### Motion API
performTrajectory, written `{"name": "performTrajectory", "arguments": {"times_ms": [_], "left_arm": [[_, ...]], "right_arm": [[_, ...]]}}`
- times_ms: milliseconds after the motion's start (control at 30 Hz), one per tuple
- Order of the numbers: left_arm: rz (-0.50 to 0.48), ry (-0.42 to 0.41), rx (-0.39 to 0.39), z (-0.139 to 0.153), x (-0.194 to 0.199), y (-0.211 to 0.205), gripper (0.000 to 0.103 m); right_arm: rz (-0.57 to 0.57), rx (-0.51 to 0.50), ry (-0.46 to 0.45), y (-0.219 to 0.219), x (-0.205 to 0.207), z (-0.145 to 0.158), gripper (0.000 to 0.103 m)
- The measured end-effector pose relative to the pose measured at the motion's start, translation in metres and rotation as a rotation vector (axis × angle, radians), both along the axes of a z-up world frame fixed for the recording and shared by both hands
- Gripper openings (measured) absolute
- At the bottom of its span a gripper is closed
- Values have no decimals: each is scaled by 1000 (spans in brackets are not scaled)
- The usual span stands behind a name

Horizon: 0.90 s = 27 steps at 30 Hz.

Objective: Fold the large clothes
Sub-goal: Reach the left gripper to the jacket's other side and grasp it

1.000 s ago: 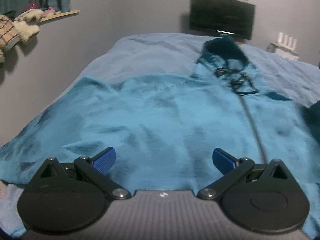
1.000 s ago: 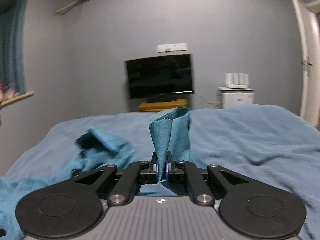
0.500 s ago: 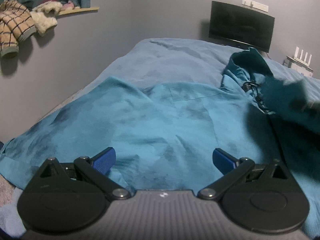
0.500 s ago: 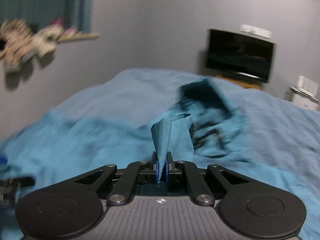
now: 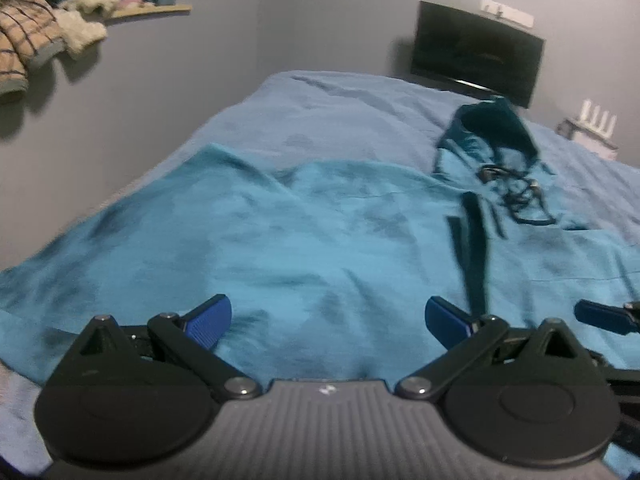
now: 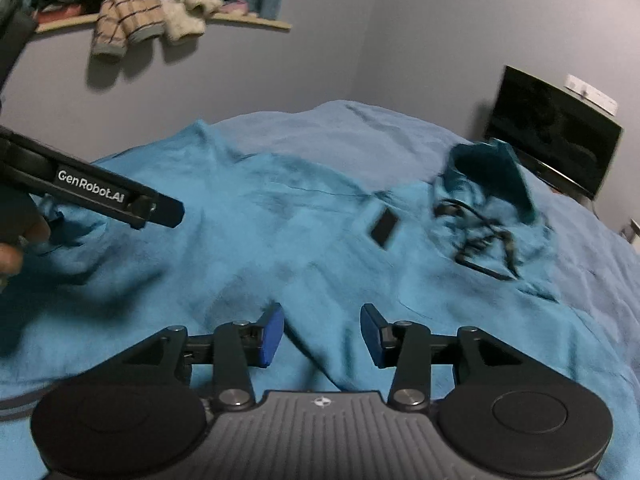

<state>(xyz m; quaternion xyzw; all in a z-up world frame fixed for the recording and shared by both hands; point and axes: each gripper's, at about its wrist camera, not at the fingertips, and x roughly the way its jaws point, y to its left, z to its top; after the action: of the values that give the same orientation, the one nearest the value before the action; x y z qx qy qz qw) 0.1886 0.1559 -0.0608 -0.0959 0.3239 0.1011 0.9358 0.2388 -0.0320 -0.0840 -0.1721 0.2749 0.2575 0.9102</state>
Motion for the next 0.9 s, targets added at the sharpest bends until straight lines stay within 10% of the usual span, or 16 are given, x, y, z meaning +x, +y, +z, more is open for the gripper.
{"name": "performTrajectory", "arguments": {"times_ms": [400, 500, 633, 900], "left_arm": [[-274, -8, -89, -29, 33, -62, 90], [-297, -3, -113, -39, 44, -68, 75], [-329, 60, -183, -52, 62, -73, 18], [-364, 32, -95, -43, 56, -86, 0]], "right_arm": [[-337, 172, 20, -150, -1, 16, 52], [-392, 221, 27, -177, -4, 6, 53], [-416, 259, 101, -193, 3, -19, 53], [-350, 253, 286, -190, 18, -49, 66]]}}
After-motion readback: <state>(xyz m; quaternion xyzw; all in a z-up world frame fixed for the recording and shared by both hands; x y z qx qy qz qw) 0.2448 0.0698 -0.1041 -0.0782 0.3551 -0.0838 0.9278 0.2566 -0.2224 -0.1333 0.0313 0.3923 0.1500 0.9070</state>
